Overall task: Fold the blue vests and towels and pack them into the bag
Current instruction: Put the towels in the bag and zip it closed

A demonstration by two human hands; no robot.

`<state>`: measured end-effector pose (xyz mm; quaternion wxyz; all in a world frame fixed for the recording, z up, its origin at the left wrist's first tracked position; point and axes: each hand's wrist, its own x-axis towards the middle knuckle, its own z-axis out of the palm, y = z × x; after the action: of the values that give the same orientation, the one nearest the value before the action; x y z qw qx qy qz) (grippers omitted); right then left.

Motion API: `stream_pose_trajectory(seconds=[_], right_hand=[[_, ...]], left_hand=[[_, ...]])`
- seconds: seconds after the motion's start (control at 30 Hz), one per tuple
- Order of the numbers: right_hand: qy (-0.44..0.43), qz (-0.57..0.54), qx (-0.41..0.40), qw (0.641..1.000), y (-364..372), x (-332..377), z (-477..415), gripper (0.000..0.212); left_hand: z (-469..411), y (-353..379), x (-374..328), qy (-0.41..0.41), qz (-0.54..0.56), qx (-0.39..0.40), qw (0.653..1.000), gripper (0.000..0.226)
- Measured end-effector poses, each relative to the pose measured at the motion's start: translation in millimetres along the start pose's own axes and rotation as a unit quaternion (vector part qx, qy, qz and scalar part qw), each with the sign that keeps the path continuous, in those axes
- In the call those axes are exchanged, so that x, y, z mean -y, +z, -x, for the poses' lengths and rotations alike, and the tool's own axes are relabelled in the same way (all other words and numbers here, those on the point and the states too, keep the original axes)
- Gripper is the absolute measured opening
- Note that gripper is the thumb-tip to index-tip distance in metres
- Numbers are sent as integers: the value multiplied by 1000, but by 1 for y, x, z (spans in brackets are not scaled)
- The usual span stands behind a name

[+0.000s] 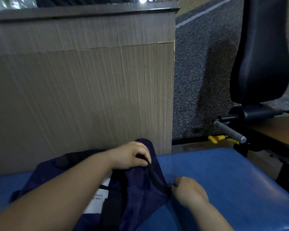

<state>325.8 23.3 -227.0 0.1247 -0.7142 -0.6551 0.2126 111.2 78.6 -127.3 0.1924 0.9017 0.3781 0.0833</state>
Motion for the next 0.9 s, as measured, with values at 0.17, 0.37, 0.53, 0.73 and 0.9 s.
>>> stream_pose_trajectory(seconds=[0.17, 0.37, 0.53, 0.73, 0.9], right_hand=[[-59, -348, -109, 929, -3, 9, -13, 19], [-51, -442, -8, 895, -5, 14, -10, 29], [-18, -342, -12, 939, 0, 6, -14, 45], [-10, -316, -15, 948, 4, 4, -19, 24], [4, -274, -30, 961, 8, 2, -22, 23]], left_hand=[[-13, 76, -26, 91, -28, -25, 995, 21], [-7, 137, -47, 74, -40, 38, 996, 22], [6, 121, -54, 46, 63, 51, 996, 12], [16, 82, -49, 1, 73, -69, 995, 9], [22, 38, -12, -113, -129, -147, 974, 30]])
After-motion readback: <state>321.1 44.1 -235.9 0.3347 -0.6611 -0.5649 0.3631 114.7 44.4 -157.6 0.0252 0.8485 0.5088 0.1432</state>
